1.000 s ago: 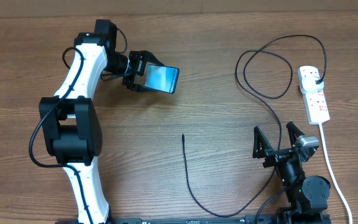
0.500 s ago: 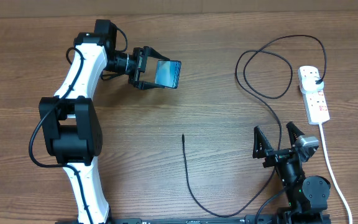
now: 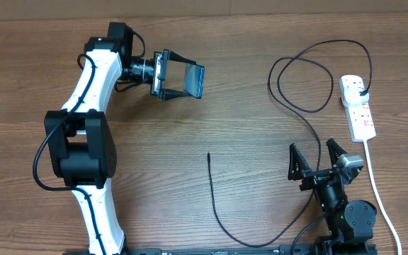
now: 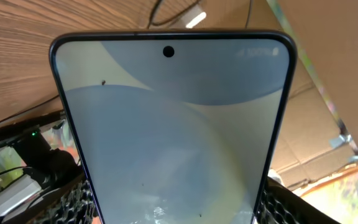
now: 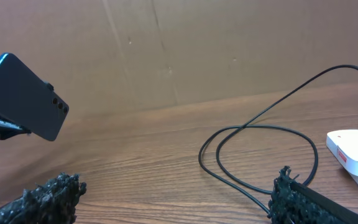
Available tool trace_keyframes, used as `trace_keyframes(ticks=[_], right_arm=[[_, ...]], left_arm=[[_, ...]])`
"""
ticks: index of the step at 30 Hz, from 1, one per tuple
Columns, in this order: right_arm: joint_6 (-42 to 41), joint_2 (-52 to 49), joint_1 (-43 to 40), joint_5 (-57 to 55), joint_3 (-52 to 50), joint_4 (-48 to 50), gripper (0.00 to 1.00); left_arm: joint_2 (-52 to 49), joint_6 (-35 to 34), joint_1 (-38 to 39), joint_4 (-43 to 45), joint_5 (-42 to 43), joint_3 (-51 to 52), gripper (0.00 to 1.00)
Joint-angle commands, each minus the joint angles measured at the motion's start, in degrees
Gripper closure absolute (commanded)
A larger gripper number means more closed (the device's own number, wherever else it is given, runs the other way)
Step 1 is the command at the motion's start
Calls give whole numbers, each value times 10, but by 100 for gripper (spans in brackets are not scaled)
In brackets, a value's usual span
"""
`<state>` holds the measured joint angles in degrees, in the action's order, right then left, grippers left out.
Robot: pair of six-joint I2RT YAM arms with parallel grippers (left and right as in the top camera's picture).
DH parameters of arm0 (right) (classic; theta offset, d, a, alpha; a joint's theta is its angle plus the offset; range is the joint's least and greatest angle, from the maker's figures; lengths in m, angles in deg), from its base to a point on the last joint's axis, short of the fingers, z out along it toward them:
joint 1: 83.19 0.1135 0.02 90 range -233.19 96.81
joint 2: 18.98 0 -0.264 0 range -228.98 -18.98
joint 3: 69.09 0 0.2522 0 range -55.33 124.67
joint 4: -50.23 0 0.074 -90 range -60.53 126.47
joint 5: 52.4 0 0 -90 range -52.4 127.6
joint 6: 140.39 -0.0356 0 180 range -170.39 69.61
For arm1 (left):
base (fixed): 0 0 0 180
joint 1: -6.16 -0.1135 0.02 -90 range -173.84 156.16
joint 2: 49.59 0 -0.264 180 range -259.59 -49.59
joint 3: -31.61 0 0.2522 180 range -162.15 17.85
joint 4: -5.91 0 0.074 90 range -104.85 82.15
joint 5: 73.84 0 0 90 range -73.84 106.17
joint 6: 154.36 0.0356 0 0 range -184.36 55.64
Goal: Plug charger to phone and switch on socket
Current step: 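Lift the phone with the left gripper and tilt it upright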
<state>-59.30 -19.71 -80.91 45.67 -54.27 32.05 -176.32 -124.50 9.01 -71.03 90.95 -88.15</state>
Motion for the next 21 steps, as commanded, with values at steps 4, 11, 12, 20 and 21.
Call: trace_keyframes(ticks=[4,11,12,20,21], right_arm=[[4,5,3,-5,-6,2,0],[4,6,3,-5,-6,2,0],[4,6,3,-5,-6,2,0],[3,6,3,-5,-6,2,0],[4,6,3,-5,-6,2,0]], left_arm=[[26,31,-2,-16,57,-15,96],[26,41,-2,-17,77,-15,96],[26,43,-2,-17,78,-15,96],[26,43,-2,-17,76,-15,96],[26,43,-2,-17,76,-15,96]])
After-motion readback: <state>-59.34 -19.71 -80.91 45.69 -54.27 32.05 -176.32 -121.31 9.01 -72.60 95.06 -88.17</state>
